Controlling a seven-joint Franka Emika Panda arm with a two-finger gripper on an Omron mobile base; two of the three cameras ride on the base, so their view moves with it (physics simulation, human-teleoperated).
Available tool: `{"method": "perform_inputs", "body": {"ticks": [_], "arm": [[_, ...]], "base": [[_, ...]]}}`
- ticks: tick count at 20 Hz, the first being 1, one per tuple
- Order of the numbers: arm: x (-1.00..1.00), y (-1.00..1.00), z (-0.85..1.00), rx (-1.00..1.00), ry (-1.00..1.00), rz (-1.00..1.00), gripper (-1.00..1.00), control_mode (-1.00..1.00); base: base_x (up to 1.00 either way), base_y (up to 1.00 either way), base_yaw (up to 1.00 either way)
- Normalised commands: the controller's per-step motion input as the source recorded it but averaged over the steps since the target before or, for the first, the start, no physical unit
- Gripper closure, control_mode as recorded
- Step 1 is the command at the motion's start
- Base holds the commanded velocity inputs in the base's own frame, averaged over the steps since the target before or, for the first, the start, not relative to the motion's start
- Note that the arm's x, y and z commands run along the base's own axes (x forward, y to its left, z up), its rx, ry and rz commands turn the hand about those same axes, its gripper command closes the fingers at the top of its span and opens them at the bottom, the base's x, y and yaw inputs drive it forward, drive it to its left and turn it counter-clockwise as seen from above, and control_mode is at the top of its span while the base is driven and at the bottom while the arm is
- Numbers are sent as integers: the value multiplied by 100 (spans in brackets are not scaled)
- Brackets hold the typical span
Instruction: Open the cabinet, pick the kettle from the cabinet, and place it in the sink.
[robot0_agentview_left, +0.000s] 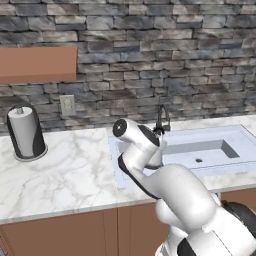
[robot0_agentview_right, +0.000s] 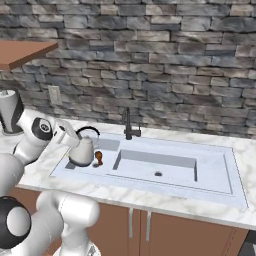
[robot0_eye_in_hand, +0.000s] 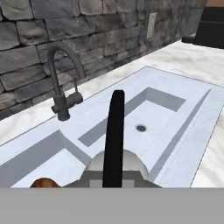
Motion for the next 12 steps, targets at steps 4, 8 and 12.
{"method": "perform_inputs", "body": {"ticks": [4, 8, 12], "arm": [[13, 1, -23, 0, 0, -9, 100, -100], [5, 0, -25, 0, 0, -7, 100, -100], [11, 0, -22, 0, 0, -4, 100, -100]], "base": [[0, 0, 0], [0, 0, 0], [0, 0, 0]]}}
